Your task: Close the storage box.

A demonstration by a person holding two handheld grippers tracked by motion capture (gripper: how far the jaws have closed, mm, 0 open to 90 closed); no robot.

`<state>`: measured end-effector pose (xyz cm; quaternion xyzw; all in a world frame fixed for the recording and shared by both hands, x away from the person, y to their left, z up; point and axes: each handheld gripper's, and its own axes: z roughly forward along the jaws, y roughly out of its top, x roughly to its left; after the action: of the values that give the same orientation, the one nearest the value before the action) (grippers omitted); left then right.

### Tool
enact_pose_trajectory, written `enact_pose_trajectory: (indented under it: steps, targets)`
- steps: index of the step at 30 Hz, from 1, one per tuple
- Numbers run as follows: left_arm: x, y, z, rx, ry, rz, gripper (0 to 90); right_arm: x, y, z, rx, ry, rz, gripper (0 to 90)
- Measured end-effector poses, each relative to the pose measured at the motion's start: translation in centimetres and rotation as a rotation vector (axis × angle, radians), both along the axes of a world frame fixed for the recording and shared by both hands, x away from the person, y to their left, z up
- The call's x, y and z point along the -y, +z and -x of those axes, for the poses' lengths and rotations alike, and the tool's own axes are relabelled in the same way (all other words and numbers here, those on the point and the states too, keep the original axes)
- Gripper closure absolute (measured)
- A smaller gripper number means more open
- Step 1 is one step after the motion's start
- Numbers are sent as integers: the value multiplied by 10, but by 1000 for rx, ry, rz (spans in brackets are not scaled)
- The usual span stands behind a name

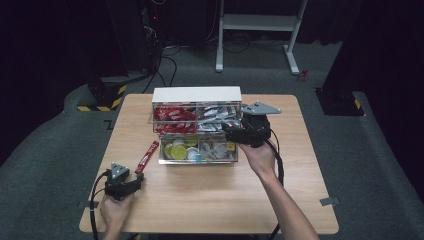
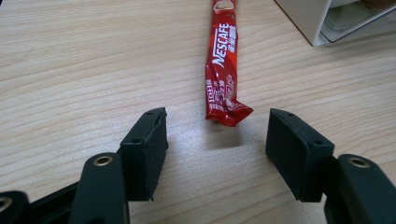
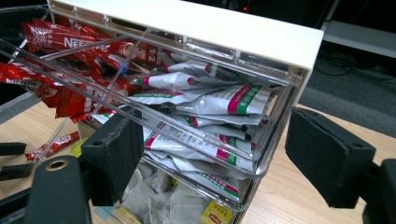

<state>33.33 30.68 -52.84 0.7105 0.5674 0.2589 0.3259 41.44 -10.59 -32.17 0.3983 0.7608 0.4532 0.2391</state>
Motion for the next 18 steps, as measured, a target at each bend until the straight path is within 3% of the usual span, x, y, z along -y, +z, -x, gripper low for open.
enact_pose_trajectory:
  steps: [18]
  targets:
    - [1,0,0,1,3,1,380,11,-11,3,-20,1,6,209]
